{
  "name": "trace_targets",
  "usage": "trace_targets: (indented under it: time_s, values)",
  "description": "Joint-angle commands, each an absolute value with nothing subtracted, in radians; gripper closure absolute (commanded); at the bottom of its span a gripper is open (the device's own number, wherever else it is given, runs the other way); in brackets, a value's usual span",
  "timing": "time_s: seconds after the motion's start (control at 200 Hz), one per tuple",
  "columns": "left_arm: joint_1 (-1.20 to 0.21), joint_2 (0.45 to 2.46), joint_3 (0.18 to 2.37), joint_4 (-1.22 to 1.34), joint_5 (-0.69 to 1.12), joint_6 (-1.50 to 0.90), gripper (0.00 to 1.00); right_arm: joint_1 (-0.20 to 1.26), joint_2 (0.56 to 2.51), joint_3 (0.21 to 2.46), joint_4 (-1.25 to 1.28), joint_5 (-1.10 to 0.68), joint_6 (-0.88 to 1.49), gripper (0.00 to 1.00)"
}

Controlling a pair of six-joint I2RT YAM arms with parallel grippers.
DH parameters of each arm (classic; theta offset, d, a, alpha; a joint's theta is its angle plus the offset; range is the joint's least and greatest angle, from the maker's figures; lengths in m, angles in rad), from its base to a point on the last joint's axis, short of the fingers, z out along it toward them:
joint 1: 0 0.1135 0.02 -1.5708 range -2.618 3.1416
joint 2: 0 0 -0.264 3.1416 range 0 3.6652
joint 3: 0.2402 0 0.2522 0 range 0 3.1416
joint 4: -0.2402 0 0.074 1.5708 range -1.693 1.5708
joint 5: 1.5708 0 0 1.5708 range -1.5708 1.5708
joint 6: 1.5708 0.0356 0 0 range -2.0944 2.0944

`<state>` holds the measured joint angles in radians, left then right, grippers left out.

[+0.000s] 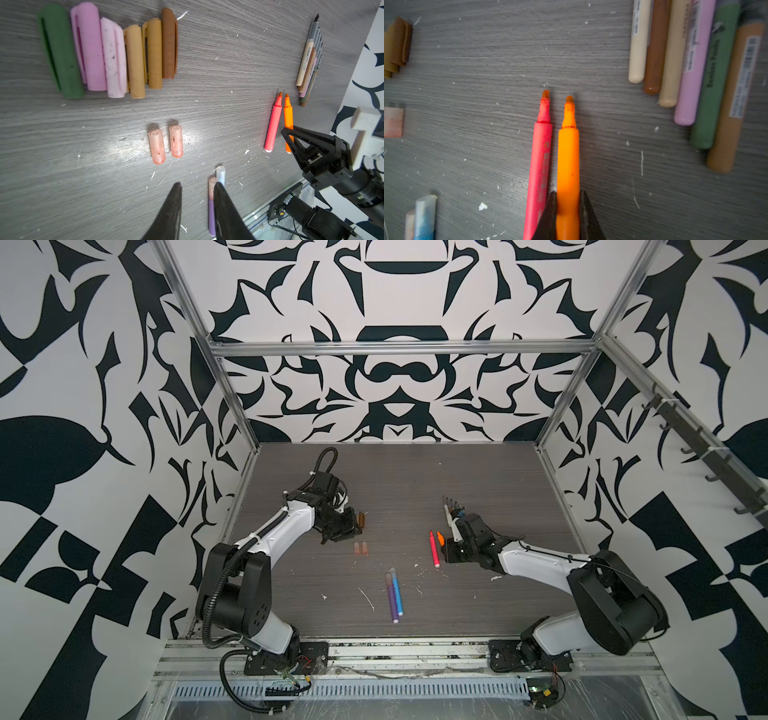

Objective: Remove pen caps from pens
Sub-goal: Place the pen at the center of the table.

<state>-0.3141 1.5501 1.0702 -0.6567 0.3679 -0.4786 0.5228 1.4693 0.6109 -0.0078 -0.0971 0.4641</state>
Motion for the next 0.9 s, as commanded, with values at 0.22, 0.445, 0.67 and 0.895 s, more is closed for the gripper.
trace_targets:
  time_s: [0.22, 0.445, 0.67, 0.895]
  values:
    - [-0.306, 1.510, 1.052, -0.698, 0.380, -0.477, 0.70, 0.511, 1.512, 0.630, 0.075, -0.151, 0.513, 0.85]
    - [-0.299, 1.503, 1.045, -0.701, 0.380, -0.471, 0.70, 0.503, 1.513, 0.643, 0.083, -0.163, 0.527, 0.65]
    - [-0.295, 1.508, 1.046, -0.700, 0.383, -0.468, 0.70, 0.496, 1.496, 0.638, 0.094, -0.174, 0.536, 0.65]
    - [-0.292, 1.516, 1.049, -0.698, 0.388, -0.465, 0.70, 0.494, 1.503, 0.634, 0.121, -0.204, 0.558, 0.65]
